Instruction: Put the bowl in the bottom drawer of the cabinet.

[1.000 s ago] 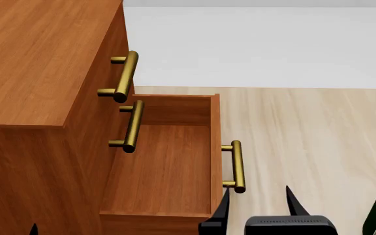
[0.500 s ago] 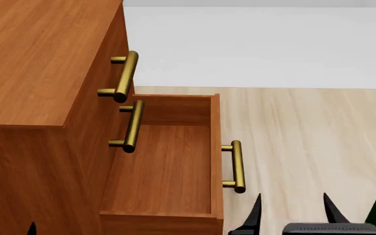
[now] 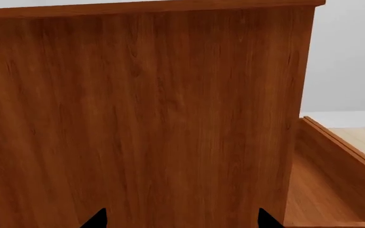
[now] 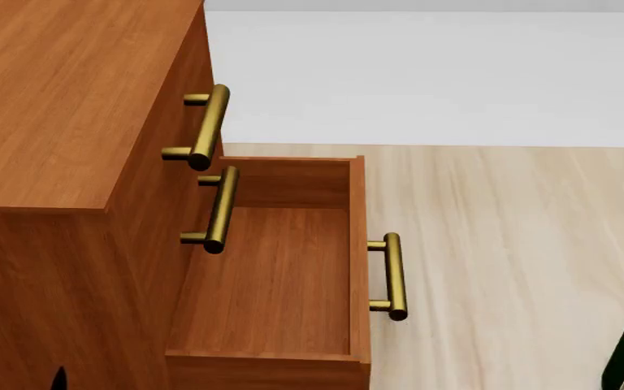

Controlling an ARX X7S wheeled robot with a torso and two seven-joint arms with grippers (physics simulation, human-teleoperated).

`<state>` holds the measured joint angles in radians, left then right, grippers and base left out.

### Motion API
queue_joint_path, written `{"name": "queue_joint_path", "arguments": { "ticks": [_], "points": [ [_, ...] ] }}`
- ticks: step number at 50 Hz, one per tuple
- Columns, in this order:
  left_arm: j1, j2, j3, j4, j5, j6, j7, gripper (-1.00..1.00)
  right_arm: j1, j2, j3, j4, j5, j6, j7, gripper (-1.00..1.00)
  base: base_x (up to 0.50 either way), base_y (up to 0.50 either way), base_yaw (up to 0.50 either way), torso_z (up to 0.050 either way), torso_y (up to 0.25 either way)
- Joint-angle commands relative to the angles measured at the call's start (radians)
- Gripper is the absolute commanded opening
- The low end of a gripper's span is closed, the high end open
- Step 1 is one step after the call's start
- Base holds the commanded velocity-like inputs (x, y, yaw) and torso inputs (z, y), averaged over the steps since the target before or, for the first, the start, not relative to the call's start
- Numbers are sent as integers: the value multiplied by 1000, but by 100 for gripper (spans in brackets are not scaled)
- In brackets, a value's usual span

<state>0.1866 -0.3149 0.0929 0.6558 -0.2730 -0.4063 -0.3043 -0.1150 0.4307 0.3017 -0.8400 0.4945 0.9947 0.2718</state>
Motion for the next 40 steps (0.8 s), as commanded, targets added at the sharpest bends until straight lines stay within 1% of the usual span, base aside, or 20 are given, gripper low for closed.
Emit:
{"name": "queue_joint_path", "arguments": {
  "ticks": [1,3,8,13,17,22,28,40],
  "points": [
    [-12,0,7,-27,-2,14,4,100,-86,11,221,-65,105,138,-3,100,0,0,0,0,0],
    [-14,0,8,-29,-4,14,4,100,-104,9,284,-59,126,159,-11,100,0,0,0,0,0],
    [-17,0,8,-36,-7,16,4,100,-120,18,363,-45,146,187,-19,100,0,0,0,0,0],
    [-16,-2,7,-34,-11,19,3,100,-137,35,382,4,132,184,-26,100,0,0,0,0,0],
    [-16,-2,11,-36,-10,23,3,100,-116,56,408,45,140,204,-30,100,0,0,0,0,0],
    [-13,-3,10,-35,-14,24,2,100,-81,83,411,112,148,238,-34,100,0,0,0,0,0],
    [-14,-3,13,-35,-15,26,-1,100,-55,118,379,170,150,254,-45,100,0,0,0,0,0],
    [-16,-7,23,-36,-14,25,-4,100,14,159,297,334,112,218,-56,100,0,0,0,0,0]
  ]
}}
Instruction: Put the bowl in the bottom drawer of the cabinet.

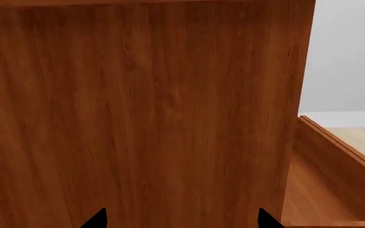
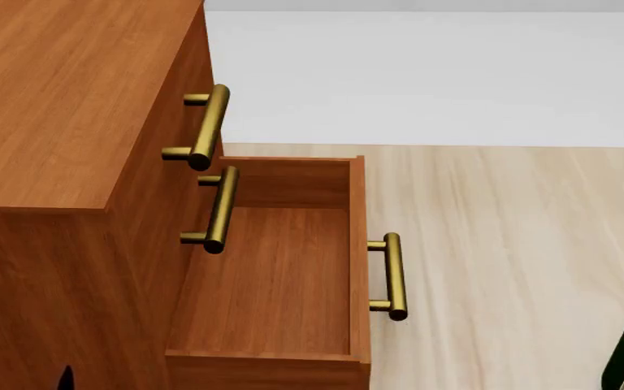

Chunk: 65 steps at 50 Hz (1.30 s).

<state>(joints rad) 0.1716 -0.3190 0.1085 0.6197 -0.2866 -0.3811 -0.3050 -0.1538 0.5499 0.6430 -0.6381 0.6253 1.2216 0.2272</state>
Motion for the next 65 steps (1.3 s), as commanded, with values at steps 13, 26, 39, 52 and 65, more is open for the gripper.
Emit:
{"name": "queue_joint_path", "arguments": {
  "ticks": [13,26,39,52,65],
  "points": [
    [-2,-2,19,-9,-1,3,-6,100,129,64,-157,266,-62,-58,-17,100,0,0,0,0,0],
    [-1,-6,13,-10,-10,9,-10,100,228,66,-275,399,-98,-94,-22,100,0,0,0,0,0],
    [2,-10,11,-9,-15,14,-15,100,279,57,-336,505,-127,-137,-29,100,0,0,0,0,0],
    [1,-12,16,-18,-14,19,-19,100,350,37,-425,721,-188,-268,-72,100,0,0,0,0,0],
    [-2,-12,20,-32,-14,25,-24,100,410,32,-491,853,-225,-333,-107,100,1,0,0,0,0]
  ]
}}
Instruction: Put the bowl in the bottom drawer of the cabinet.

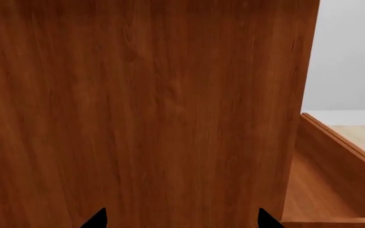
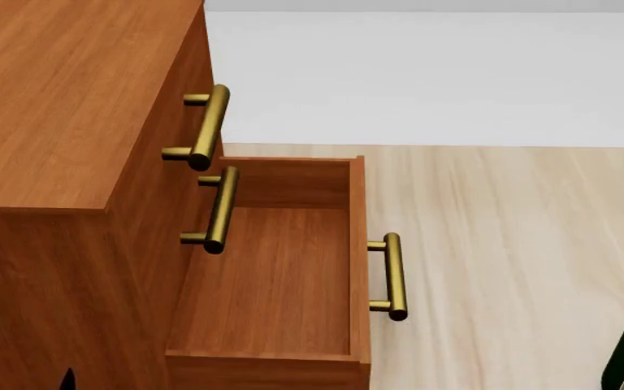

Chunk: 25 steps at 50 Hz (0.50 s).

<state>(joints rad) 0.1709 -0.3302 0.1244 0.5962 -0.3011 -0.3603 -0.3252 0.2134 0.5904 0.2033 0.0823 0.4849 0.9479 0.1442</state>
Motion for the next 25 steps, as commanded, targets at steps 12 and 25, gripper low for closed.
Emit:
{"name": "queue_joint_path", "arguments": {
  "ticks": [12,25],
  "points": [
    [-9,-1,8,-24,0,9,-6,100,15,3,-72,62,-69,-80,-70,-100,2,0,0,0,0],
    [-6,-4,8,-25,-6,12,-10,100,-30,11,-88,-83,-19,-42,-113,-100,0,0,1,0,0]
  ]
}}
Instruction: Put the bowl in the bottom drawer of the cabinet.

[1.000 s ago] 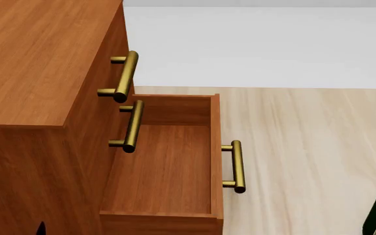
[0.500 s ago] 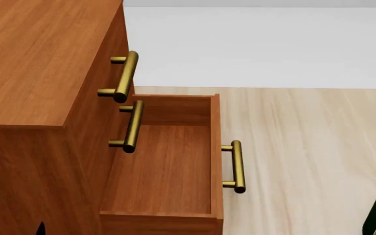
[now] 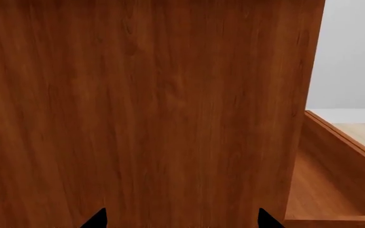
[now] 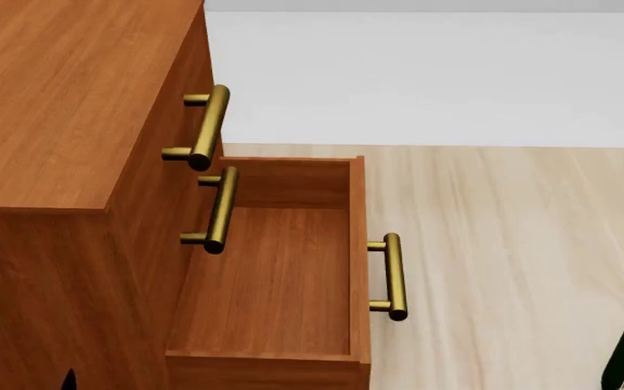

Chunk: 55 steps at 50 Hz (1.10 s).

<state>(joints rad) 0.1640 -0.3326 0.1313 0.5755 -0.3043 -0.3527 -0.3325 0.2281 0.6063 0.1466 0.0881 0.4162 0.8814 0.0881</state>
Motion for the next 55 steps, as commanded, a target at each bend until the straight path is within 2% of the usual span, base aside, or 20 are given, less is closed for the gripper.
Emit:
{"name": "queue_joint_path", "arguments": {
  "ticks": [1,15,26,44,55],
  "points": [
    [1,-2,1,-4,-3,5,-3,100,-50,-6,-31,-114,58,36,-56,-100,0,0,0,0,0],
    [11,-8,-4,2,-9,13,-8,100,-21,-61,30,-390,251,222,-50,-100,0,0,1,0,0],
    [15,-13,-7,3,-15,20,-9,100,92,-124,100,-546,407,380,17,-100,0,0,0,0,0],
    [30,-23,-14,30,-21,18,-24,100,320,-181,165,-574,526,493,112,-100,0,0,0,0,0],
    [25,-26,-13,36,-26,11,-28,100,384,-191,179,-570,560,517,143,-100,0,0,0,0,0]
  ]
}}
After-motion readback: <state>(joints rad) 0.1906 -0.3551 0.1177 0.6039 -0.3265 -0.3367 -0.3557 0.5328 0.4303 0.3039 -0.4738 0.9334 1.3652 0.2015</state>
